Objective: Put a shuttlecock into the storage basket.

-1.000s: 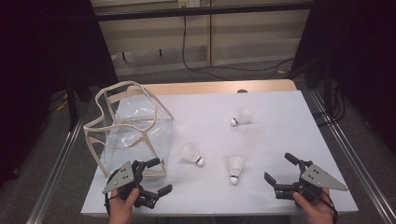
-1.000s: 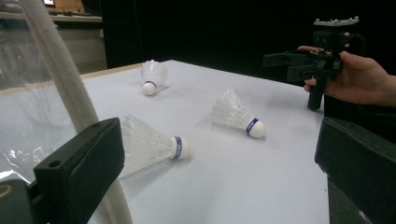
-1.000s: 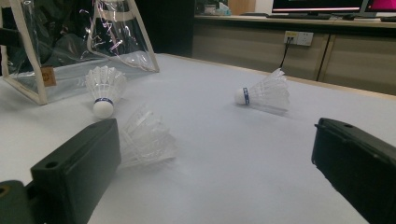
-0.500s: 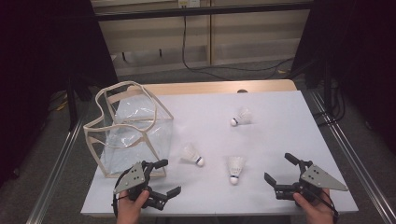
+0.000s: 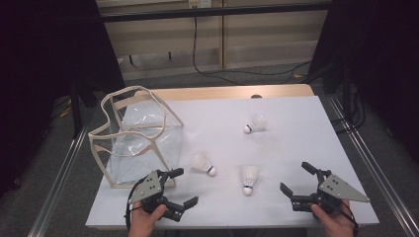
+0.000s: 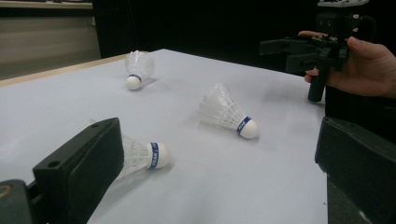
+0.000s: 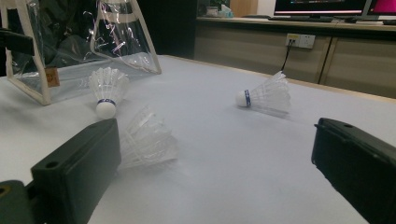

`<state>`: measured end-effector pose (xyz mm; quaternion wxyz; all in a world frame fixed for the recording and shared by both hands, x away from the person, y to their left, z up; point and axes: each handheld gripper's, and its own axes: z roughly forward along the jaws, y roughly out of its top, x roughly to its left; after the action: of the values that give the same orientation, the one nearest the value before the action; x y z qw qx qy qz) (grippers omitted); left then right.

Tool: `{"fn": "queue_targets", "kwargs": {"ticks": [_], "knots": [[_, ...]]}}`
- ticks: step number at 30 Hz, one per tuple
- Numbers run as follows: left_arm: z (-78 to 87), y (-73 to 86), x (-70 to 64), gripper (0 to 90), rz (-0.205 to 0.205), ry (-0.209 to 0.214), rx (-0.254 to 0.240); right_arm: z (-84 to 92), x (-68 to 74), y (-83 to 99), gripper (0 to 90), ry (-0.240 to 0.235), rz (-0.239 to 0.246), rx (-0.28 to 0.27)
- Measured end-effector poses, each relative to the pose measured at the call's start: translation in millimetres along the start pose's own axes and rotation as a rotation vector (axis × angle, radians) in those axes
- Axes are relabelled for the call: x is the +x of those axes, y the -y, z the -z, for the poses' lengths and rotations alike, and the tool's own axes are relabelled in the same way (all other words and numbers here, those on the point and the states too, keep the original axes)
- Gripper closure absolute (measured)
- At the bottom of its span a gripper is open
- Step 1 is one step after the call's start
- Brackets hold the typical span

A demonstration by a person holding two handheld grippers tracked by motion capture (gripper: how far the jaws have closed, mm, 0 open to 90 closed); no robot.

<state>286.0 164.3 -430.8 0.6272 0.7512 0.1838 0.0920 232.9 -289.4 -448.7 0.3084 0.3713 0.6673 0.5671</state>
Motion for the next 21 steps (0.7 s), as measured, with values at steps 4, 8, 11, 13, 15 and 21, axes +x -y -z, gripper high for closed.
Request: {"fn": "queue_targets", "kwargs": {"ticks": [4,8,11,13,15,21], "knots": [[-2.9,-0.8,-2.1,1.4,-0.004,0.006,0.003,0.1,-0.2,0.0,1.1,-0.001,-0.001,-0.002],[-7.6,-0.9,-4.4,1.4,-0.003,0.021,0.015,0.1,-0.5,0.2,1.1,0.0,-0.001,-0.001],[-11.1,-1.2,-5.3,1.4,0.001,0.027,0.015,0.4,-0.6,0.3,1.1,-0.002,-0.001,0.0],[-13.4,-1.9,-6.3,1.4,0.006,0.023,0.012,0.5,-0.8,0.3,1.1,-0.002,-0.002,-0.001],[-15.4,-2.2,-7.6,1.4,0.007,0.017,0.018,0.5,-0.8,0.3,1.2,-0.004,-0.004,0.0],[-20.4,-2.9,-9.0,1.6,0.014,-0.018,0.035,-0.9,-1.1,0.6,1.2,-0.009,0.001,0.006]]}}
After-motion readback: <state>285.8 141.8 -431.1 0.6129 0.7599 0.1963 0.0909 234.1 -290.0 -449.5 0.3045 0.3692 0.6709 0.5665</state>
